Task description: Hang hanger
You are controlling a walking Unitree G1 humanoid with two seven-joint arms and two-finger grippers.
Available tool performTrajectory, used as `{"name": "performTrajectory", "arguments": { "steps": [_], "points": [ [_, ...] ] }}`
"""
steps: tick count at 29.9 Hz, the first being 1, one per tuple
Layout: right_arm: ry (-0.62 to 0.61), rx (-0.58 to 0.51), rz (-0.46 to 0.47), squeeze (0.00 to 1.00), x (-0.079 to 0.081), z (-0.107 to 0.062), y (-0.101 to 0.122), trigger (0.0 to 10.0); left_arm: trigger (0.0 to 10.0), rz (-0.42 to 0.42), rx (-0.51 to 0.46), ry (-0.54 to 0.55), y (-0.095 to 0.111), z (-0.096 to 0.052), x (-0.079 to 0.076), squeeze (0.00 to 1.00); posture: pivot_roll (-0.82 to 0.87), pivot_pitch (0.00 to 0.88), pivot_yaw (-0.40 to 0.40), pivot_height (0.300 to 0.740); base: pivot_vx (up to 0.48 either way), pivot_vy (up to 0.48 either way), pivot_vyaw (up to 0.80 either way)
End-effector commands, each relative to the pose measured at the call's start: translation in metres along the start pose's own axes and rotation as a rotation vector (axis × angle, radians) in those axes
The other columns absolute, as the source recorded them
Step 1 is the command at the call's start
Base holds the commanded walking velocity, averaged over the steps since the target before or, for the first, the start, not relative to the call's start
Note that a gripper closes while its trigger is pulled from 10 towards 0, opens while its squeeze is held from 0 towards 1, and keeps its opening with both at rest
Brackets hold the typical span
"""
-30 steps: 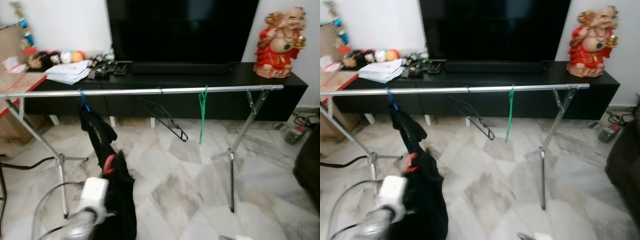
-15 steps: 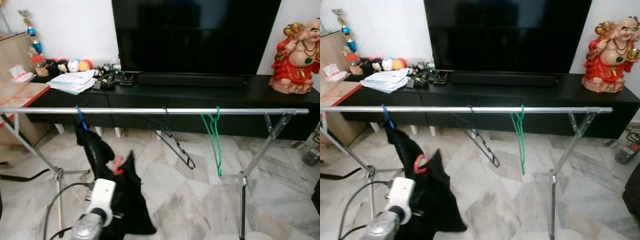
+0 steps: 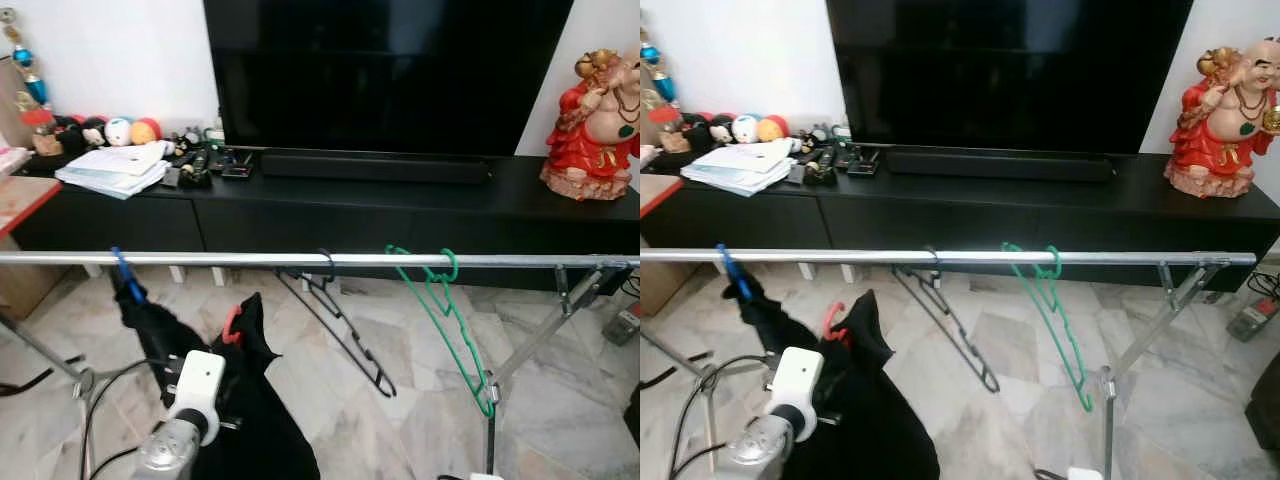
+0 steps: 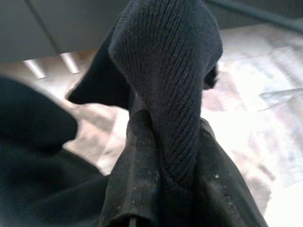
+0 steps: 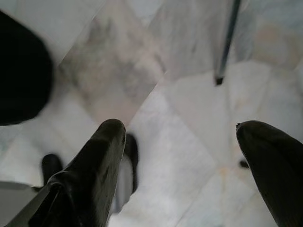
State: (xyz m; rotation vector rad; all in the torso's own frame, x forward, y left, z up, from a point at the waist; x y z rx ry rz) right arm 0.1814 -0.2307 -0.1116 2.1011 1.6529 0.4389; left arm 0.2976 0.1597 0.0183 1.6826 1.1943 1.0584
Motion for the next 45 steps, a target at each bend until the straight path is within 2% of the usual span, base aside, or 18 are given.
{"name": "performTrajectory", "arguments": {
  "steps": [1,6,12,24,30,39,45],
  "points": [
    [0.017,-0.002,-0.001,0.0,0.007,0.001,0.001,10.0,10.0,0.015,-0.022,0.037,0.005,-0.001,0.013,0.0,-0.02,0.0,0.007,0.74,0.0,0.0,0.0],
    [0.021,-0.002,0.0,0.0,0.007,0.001,0.001,10.0,10.0,0.05,-0.032,0.071,0.007,-0.001,0.016,0.0,-0.02,0.0,0.004,0.74,0.0,-0.254,0.0],
    [0.026,-0.001,0.002,0.0,0.007,0.001,0.002,10.0,10.0,0.02,-0.038,0.104,0.01,0.001,0.02,0.0,-0.03,0.0,0.0,0.74,0.0,-0.454,0.0],
    [0.041,0.0,0.003,0.0,0.008,0.001,0.002,10.0,10.0,-0.078,-0.042,0.252,0.013,0.003,0.042,0.0,-0.03,0.0,-0.001,0.74,0.0,0.0,0.0],
    [0.05,0.002,0.005,0.0,0.009,0.001,0.001,10.0,10.0,-0.065,-0.027,0.286,0.01,0.0,0.047,0.0,-0.03,0.0,-0.002,0.74,0.0,0.0,0.0],
    [0.05,0.004,-0.005,0.0,0.008,0.0,0.001,10.0,10.0,-0.065,-0.037,0.29,0.012,0.001,0.047,0.0,-0.02,0.0,-0.007,0.74,0.0,0.0,0.0],
    [0.052,0.003,-0.004,0.0,0.008,0.0,0.001,10.0,10.0,-0.066,-0.052,0.231,0.015,0.003,0.038,0.0,-0.02,0.0,-0.006,0.74,0.0,0.0,0.0]
  ]
}}
Point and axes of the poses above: a point about 5 cm out from each wrist's last joint towards the gripper, its own z axis pointing out of the wrist towards the gripper, its own y axis along the axis of the wrist's last joint, x = y × z, the point moved 3 cm from there along z, pointing out of the wrist towards the gripper, and after that the axes turned 7 degrees about z, right-handed, at the moved point
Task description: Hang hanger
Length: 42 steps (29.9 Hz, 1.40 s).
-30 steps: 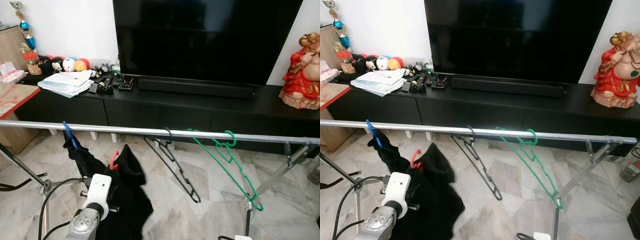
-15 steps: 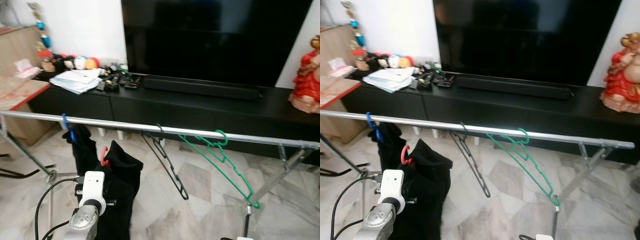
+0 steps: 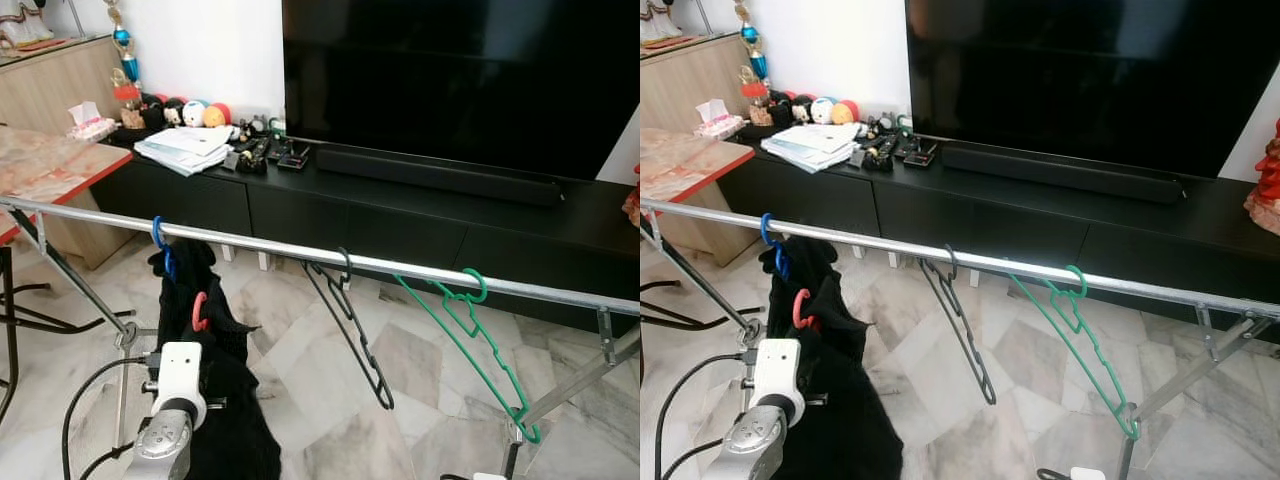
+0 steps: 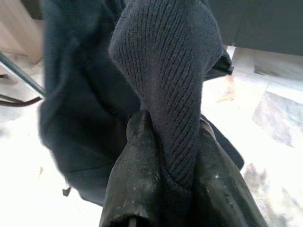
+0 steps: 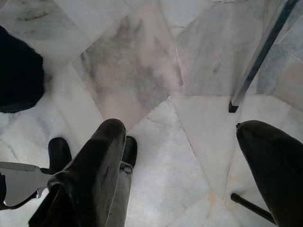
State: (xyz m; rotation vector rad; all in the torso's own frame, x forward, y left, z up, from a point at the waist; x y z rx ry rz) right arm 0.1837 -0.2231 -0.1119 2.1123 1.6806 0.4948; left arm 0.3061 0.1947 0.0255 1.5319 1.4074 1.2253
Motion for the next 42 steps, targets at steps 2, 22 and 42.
{"name": "performTrajectory", "arguments": {
  "steps": [2,22,42],
  "points": [
    [-0.001,0.0,-0.007,0.0,0.0,0.0,0.001,10.0,10.0,0.016,-0.067,-0.019,0.014,0.001,-0.003,0.0,-0.02,0.0,-0.005,0.74,0.0,0.0,0.0],
    [-0.003,0.001,-0.015,0.0,0.0,0.0,0.001,10.0,10.0,0.019,-0.129,-0.167,0.02,-0.005,-0.022,0.0,-0.02,0.0,-0.003,0.74,0.208,0.0,0.0],
    [-0.004,0.001,-0.015,0.0,0.001,0.0,0.0,10.0,10.0,0.17,-0.232,-0.301,0.061,0.01,-0.03,0.0,-0.02,0.0,-0.002,0.74,0.0,0.0,0.0]
  ]
}}
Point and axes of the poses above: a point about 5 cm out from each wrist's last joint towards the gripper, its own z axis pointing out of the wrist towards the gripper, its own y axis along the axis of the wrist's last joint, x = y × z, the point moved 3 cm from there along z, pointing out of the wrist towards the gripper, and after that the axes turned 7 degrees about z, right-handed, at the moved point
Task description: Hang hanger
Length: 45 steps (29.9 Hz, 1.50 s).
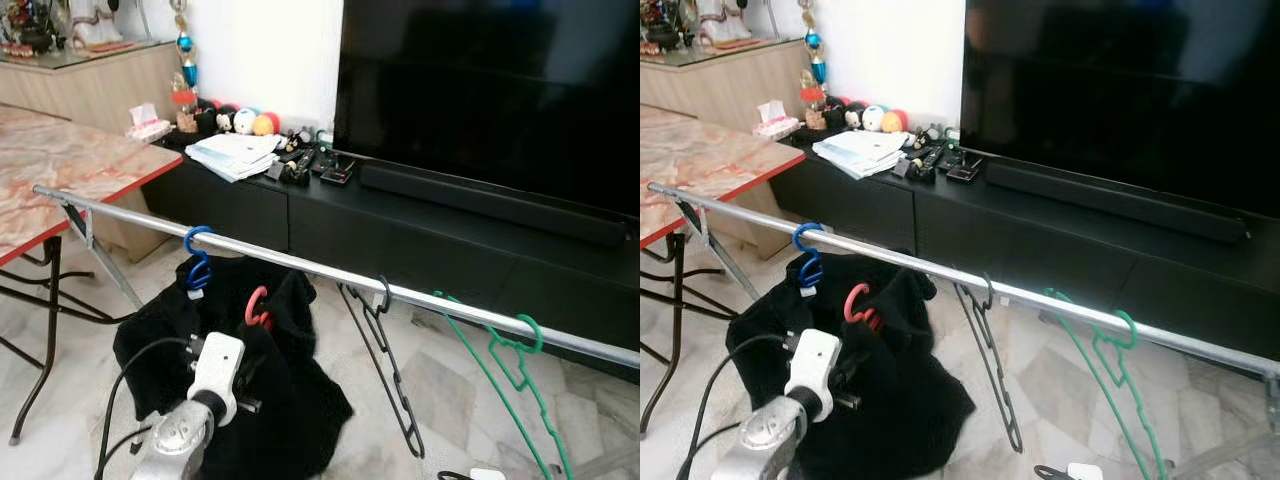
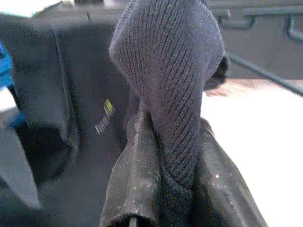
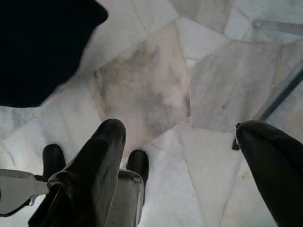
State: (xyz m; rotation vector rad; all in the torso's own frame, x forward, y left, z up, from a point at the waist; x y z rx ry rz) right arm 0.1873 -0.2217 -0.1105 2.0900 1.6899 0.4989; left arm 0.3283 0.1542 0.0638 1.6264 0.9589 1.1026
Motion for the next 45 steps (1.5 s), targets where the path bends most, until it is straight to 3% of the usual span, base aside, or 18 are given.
{"name": "performTrajectory", "arguments": {
  "steps": [1,3,11,13,16,25,34,40,45],
  "points": [
    [-0.004,0.012,0.002,0.0,-0.001,0.0,-0.003,10.0,10.0,0.027,-0.032,0.024,0.013,0.01,0.01,0.0,-0.02,0.0,-0.002,0.74,0.0,0.0,0.0],
    [-0.005,0.013,0.0,0.0,-0.001,0.0,-0.003,10.0,10.0,0.057,0.006,0.068,0.014,0.02,0.019,0.0,-0.03,0.0,-0.005,0.74,0.0,0.0,0.0],
    [-0.008,0.013,-0.001,0.0,-0.002,0.0,-0.003,10.0,10.0,0.04,0.026,0.093,0.019,0.033,0.023,0.0,-0.03,0.0,-0.007,0.74,0.0,0.0,0.0],
    [-0.012,0.012,-0.001,0.0,-0.004,-0.001,-0.003,10.0,10.0,0.028,0.031,0.088,0.031,0.048,0.023,0.0,-0.04,0.0,0.0,0.74,0.0,0.0,0.0],
    [-0.014,0.013,0.003,0.0,-0.003,-0.001,-0.004,10.0,10.0,0.009,0.037,0.095,0.035,0.054,0.027,0.0,-0.05,0.0,0.012,0.74,0.0,0.0,0.0],
    [-0.018,0.016,0.031,0.0,0.0,-0.001,-0.009,10.0,10.0,-0.037,0.059,0.095,0.038,0.059,0.034,0.0,-0.06,0.029,0.051,0.74,0.0,0.0,0.0],
    [-0.015,0.019,0.068,0.0,0.005,0.0,-0.012,10.0,10.0,-0.034,0.141,0.057,0.025,0.059,0.034,0.0,-0.06,0.049,0.087,0.74,0.0,0.0,0.0],
    [-0.016,0.019,0.075,0.0,0.007,0.0,-0.013,10.0,10.0,-0.088,0.194,-0.022,0.007,0.055,0.018,0.0,-0.06,0.063,0.103,0.74,0.0,0.0,0.0],
    [-0.016,0.02,0.073,0.0,0.007,0.0,-0.013,10.0,10.0,-0.076,0.229,-0.071,-0.004,0.052,0.009,0.0,-0.06,0.057,0.095,0.74,0.0,0.0,0.0]
  ]
}}
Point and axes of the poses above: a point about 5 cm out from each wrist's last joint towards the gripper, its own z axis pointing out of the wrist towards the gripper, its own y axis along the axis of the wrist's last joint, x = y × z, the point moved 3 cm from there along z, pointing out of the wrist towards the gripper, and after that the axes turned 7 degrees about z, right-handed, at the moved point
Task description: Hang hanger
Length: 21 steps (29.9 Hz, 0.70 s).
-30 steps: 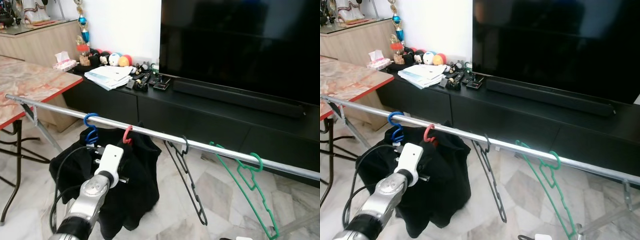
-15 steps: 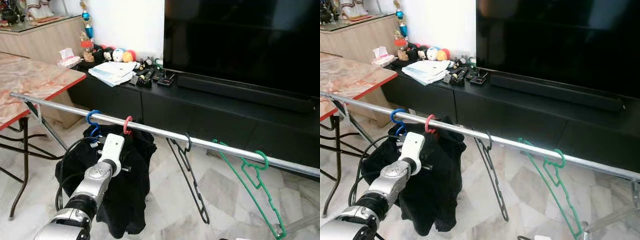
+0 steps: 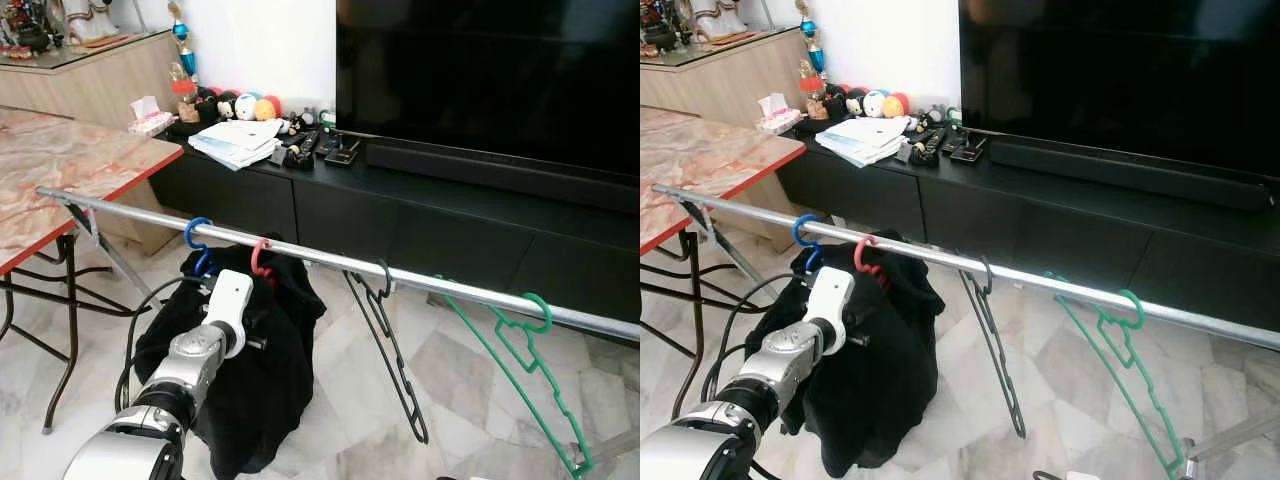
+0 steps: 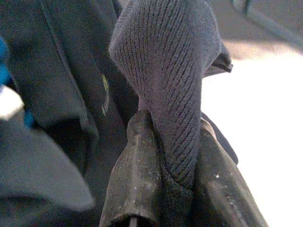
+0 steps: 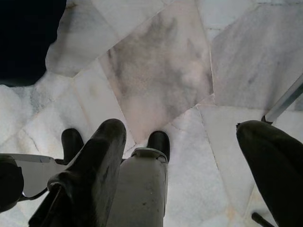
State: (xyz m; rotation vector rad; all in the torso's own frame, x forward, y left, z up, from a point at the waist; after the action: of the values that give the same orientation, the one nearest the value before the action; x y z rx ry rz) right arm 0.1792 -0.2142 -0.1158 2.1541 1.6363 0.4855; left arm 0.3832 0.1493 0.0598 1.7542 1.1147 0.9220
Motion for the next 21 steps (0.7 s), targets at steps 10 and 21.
{"name": "performTrajectory", "arguments": {
  "steps": [10,21],
  "points": [
    [-0.012,0.0,-0.01,0.0,-0.005,0.0,0.001,10.0,10.0,-0.025,0.02,-0.009,-0.018,-0.002,-0.012,0.0,-0.06,0.042,0.064,0.74,0.0,0.0,0.0],
    [-0.021,-0.009,-0.035,0.0,-0.009,-0.001,0.003,10.0,10.0,0.295,-0.204,-0.311,0.014,-0.02,-0.027,0.0,-0.04,0.05,0.053,0.74,0.0,0.0,0.0]
  ]
}}
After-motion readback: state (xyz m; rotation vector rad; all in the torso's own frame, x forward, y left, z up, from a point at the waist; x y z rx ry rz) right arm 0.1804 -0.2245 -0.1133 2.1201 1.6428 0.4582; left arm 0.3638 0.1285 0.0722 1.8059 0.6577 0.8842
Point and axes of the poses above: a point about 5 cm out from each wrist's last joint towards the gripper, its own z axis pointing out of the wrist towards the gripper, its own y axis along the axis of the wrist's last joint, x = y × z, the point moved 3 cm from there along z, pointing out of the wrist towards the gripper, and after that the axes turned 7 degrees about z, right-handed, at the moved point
